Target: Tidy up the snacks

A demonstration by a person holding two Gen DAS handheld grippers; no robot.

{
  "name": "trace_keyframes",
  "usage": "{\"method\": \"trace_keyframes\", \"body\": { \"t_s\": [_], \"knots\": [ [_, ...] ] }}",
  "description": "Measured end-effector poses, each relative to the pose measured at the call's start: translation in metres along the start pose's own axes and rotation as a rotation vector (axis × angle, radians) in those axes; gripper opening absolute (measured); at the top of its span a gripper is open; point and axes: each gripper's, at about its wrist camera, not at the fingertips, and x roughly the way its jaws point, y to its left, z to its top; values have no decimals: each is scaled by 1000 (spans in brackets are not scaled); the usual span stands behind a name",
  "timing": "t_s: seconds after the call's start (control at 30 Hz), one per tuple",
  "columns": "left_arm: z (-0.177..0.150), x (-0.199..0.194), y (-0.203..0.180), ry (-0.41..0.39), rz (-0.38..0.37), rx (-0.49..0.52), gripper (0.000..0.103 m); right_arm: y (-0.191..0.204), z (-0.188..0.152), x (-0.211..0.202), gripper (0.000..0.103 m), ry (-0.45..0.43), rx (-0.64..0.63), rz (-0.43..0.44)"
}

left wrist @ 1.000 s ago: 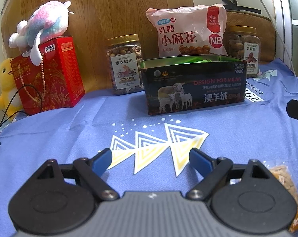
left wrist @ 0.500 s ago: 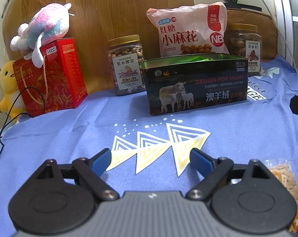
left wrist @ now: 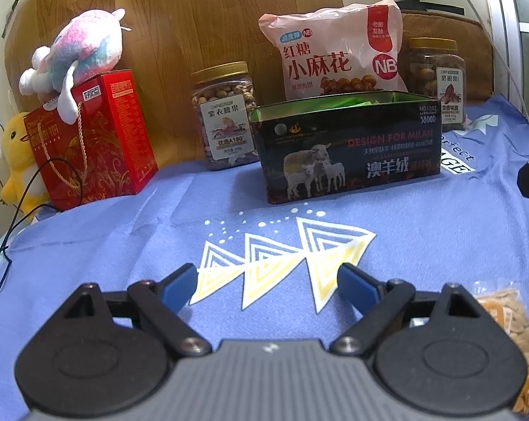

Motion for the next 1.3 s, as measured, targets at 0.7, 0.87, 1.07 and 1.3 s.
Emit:
{"method": "trace_keyframes", "body": {
  "t_s": [0.7,0.87,1.07,1.3],
  "knots": [
    [-13,-13,34,238,-848,-215,74,-7,-20,-18,49,418,175,215],
    [-20,2,54,279,-936,-390,71,-17,-28,-10,48,408,322,308],
    [-24,7,58,313,-953,-461,53,-26,-28,-12,49,379,412,353],
    [-27,6,42,345,-1012,-440,37,13,-28,-16,41,370,143,281]
  ]
}}
